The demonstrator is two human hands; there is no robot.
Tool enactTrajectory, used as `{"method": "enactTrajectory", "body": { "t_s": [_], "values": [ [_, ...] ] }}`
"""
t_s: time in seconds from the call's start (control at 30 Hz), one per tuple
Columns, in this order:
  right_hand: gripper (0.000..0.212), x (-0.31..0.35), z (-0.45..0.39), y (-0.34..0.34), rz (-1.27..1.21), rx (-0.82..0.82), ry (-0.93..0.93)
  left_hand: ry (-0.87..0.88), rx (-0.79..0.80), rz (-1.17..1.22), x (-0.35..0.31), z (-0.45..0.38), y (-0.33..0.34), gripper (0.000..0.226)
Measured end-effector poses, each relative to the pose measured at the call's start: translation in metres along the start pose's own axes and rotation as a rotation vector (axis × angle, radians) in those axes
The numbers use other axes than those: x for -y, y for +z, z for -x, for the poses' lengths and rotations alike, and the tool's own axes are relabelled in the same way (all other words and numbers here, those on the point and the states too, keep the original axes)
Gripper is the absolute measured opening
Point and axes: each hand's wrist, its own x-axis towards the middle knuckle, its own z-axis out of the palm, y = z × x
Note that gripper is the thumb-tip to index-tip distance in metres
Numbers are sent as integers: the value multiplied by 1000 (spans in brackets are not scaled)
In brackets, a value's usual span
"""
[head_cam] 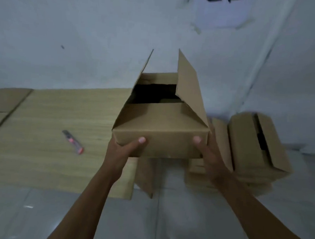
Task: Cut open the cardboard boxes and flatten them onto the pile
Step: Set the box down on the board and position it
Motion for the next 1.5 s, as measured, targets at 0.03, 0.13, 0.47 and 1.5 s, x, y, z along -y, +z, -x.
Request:
{"method": "enactTrajectory", "body": {
  "t_s": [0.03, 0.13, 0.47, 1.5],
  "values": [
    [88, 10, -3, 19, -25, 7, -22, 1, -22, 61, -11, -1, -18, 105],
    [79, 34, -16, 78, -87, 19, -44, -16, -57, 256, -39, -4, -72, 90],
    [103, 11, -44, 292, 134, 243, -78, 131, -84, 35, -54, -17, -295, 89],
    [135, -198, -122, 672, 482, 85, 249, -200, 175, -369, 116, -260, -687, 95]
  ]
}}
